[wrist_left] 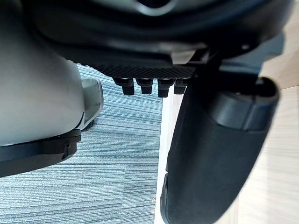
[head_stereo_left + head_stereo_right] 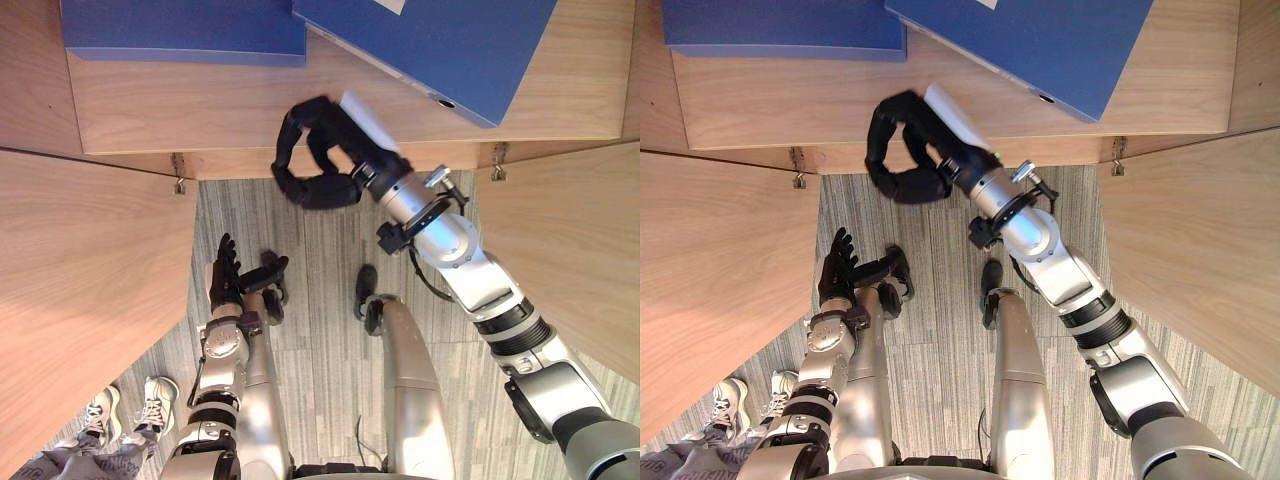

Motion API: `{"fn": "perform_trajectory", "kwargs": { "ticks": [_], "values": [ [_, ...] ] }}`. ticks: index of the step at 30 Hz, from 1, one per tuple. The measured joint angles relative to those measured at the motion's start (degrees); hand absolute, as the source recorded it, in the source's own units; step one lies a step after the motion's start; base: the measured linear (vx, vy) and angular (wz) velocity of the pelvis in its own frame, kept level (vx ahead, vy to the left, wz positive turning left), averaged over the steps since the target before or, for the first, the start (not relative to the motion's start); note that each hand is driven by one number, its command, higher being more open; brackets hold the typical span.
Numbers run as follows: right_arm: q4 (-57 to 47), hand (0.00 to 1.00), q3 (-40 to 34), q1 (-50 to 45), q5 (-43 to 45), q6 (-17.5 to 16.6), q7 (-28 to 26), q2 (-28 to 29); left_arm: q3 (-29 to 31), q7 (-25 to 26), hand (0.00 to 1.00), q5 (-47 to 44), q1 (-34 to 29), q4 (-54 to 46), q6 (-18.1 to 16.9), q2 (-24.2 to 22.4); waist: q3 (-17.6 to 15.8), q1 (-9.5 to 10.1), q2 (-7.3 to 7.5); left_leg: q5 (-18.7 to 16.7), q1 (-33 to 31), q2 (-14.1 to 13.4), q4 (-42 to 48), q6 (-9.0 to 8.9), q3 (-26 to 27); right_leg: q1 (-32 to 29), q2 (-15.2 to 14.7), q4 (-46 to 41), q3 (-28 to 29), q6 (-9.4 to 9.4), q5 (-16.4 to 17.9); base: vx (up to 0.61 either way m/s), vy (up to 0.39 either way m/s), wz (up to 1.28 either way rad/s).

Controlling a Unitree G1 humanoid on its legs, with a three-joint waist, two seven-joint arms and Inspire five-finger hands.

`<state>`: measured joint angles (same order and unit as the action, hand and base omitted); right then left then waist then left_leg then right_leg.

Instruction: Walk over to the cabinet, pick up the folder, carry it to the office cabinet, place the folder inside the office cabinet, then close the office cabinet door

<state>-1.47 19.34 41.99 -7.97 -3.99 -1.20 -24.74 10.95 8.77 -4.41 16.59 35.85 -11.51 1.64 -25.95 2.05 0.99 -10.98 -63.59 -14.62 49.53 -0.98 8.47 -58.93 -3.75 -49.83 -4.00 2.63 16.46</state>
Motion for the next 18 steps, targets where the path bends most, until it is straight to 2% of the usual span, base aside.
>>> {"fn": "perform_trajectory", "kwargs": {
  "ticks": [4,9,14,18],
  "values": [
    [0.0,0.00,-5.9,0.0,-9.0,1.5,7.9,7.4,0.2,1.0,1.00,0.0,0.2,0.6,0.2,0.0,0.0,-0.12,0.00,0.0,0.4,0.0,-0.7,-0.03,0.3,0.2,0.0,0.6,0.2,0.06,-0.1,0.00,0.000,0.00],
    [5.4,0.00,-9.1,1.7,-20.1,6.5,16.7,19.9,1.0,3.4,1.00,0.0,0.5,1.0,1.1,-1.1,0.0,-0.03,0.04,0.0,1.7,0.0,-1.5,-0.06,0.8,1.1,0.0,1.2,0.3,0.06,-0.1,0.00,0.000,0.00],
    [11.4,0.00,-11.1,3.9,-23.5,10.2,20.1,23.9,1.2,5.2,1.00,-0.1,1.0,0.8,0.9,-2.4,-0.1,0.94,-0.01,0.0,1.7,0.0,-1.4,-0.06,0.8,1.1,0.0,1.2,0.2,0.07,-0.1,0.00,0.000,0.00],
    [12.6,0.00,-11.8,4.3,-26.0,10.9,21.5,24.8,1.9,5.6,1.00,-0.1,1.2,0.7,0.3,-3.1,-0.1,1.27,-0.05,0.0,1.3,0.0,-1.1,-0.06,0.4,1.1,-0.1,1.1,-0.2,0.09,0.0,0.00,0.000,0.00]
  ]
}}
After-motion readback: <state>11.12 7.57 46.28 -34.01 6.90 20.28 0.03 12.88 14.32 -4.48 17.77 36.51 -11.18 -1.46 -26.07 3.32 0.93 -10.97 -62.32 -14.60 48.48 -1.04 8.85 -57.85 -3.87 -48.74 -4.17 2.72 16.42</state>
